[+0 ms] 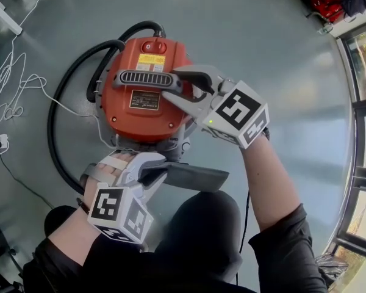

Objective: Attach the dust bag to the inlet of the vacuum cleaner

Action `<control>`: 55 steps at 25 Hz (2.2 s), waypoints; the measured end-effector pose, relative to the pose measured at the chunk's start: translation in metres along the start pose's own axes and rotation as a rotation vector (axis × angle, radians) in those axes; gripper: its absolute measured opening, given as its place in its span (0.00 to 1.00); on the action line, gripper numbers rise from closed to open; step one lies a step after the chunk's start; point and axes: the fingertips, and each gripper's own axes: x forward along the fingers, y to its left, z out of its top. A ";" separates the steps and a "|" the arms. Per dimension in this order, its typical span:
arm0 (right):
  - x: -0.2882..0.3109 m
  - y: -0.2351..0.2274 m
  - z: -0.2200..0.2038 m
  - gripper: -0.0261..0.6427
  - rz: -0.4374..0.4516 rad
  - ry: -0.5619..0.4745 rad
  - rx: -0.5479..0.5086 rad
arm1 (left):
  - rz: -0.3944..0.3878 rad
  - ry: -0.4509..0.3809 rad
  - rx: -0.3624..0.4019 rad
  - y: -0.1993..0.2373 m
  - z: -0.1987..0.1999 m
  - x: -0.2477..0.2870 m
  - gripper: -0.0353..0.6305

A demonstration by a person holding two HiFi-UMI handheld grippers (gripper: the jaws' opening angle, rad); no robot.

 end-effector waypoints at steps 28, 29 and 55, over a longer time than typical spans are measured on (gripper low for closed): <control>-0.004 0.002 0.001 0.27 -0.063 -0.012 -0.051 | -0.052 -0.193 -0.151 -0.007 0.015 -0.037 0.50; -0.006 0.002 0.002 0.27 -0.067 -0.012 -0.057 | -0.050 -0.212 -0.158 -0.005 0.018 -0.041 0.50; -0.197 0.101 0.185 0.25 -0.229 -0.104 0.415 | 0.150 -0.285 -0.407 0.037 0.135 -0.307 0.40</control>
